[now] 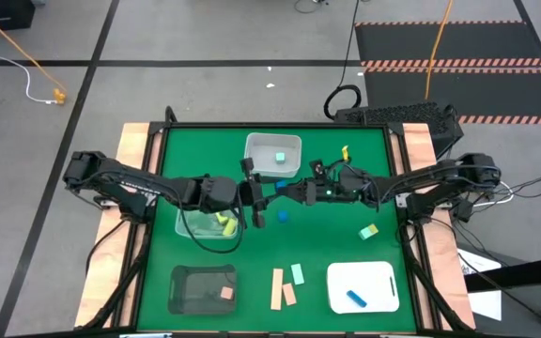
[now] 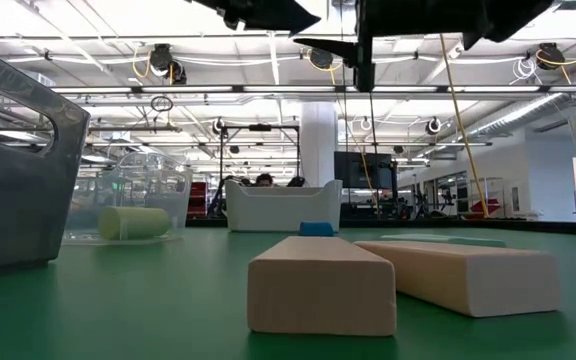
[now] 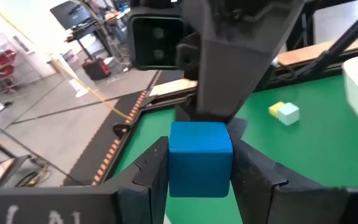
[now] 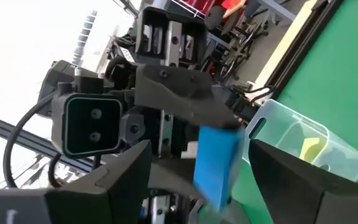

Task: Sort & place blocks by color
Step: Put the left blue triangle block into the bottom white bin

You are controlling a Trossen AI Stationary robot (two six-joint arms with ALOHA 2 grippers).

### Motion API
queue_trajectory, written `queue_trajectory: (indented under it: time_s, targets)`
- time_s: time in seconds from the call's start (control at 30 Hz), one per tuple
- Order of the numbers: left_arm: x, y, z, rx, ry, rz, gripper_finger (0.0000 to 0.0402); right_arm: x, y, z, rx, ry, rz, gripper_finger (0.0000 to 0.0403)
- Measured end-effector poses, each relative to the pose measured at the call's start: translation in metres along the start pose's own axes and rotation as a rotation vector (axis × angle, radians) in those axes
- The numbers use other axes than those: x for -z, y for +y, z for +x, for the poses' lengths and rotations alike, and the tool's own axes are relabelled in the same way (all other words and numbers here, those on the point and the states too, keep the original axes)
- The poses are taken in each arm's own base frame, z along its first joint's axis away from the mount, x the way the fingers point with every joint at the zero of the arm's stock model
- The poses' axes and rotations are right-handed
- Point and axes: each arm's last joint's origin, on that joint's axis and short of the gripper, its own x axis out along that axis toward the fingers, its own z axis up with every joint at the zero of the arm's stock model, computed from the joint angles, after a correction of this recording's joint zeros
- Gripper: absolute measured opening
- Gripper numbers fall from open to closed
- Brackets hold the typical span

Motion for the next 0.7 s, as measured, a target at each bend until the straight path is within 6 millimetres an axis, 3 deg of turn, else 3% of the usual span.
queue_trajectory:
  time_s: [0.27,0.53,0.7]
  targets:
    - [-0.0002,-0.0006,-0.0001,0.016,-0.005,-0.017,0.0134,-0.0019,-0.0031,0.0061,0.020,-0.003,-0.013,0.0207]
    - [0.0013,0.0010,0.0007,0.009,0.008,0.001,0.0134,-0.0018,-0.0043,0.0061,0.031,-0.002,-0.008,0.0076]
    - [0.0013,0.0008,0.0006,0.014,0.006,-0.026,0.0183,-0.0035,-0.0053,0.0062,0.033,-0.002,-0.038,0.0069]
